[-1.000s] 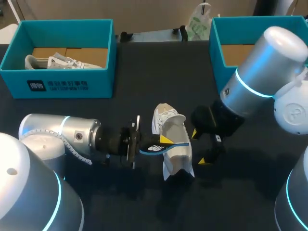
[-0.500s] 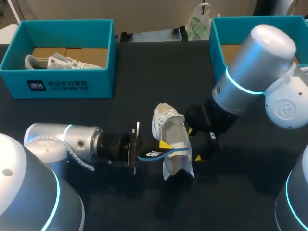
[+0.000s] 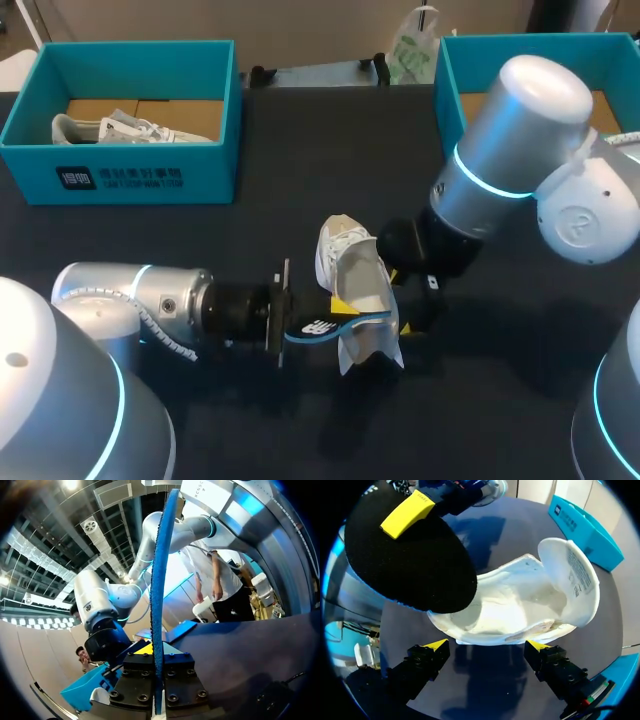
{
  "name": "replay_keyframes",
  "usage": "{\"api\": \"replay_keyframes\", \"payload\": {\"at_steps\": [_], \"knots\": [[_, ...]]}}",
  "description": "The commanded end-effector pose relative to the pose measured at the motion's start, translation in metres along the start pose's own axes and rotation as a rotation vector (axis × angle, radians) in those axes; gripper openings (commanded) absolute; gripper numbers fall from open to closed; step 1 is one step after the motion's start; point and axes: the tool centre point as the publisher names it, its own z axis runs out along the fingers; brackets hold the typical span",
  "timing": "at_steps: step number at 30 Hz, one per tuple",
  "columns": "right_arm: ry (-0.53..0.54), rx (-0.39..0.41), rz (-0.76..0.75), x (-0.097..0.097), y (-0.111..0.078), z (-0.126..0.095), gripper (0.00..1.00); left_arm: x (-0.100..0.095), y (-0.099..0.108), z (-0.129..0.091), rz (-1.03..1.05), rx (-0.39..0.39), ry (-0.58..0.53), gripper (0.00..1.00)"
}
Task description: Take the shoe out of the shoebox, open the shoe tongue, remove and reinsert the insole, then place the shoe into the shoebox
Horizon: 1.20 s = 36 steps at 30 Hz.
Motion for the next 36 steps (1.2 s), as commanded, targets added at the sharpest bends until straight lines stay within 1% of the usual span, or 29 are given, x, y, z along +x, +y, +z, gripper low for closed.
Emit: {"api": "replay_keyframes", "payload": {"at_steps": [1,4,9,16,23,25,29,36], "knots": [[-0.027,-0.015,0.013,0.009,-0.007,-0.004,1.00,0.002,-0.002,0.001,0.008,0.000,-0.002,0.00],[-0.035,-0.003,0.023,0.010,-0.007,-0.006,1.00,0.003,-0.002,0.001,0.015,0.002,0.000,0.00],[-0.032,-0.010,0.036,0.009,-0.007,-0.006,1.00,0.003,-0.003,0.003,0.019,0.007,-0.011,0.00],[-0.034,-0.009,0.031,0.011,-0.002,-0.005,1.00,0.002,-0.005,0.005,0.031,0.000,-0.026,0.00],[-0.033,-0.018,0.012,0.014,0.003,0.000,1.00,0.003,-0.005,0.003,0.032,-0.004,-0.038,0.00],[-0.029,-0.020,0.037,0.016,0.004,0.000,1.00,0.003,-0.006,0.003,0.033,-0.003,-0.040,0.00],[-0.029,-0.020,0.037,0.016,0.004,0.000,1.00,0.001,-0.006,0.002,0.035,-0.004,-0.045,0.00],[-0.029,-0.020,0.037,0.016,0.004,0.000,1.00,0.000,-0.001,0.000,0.040,-0.014,-0.052,0.00]]}}
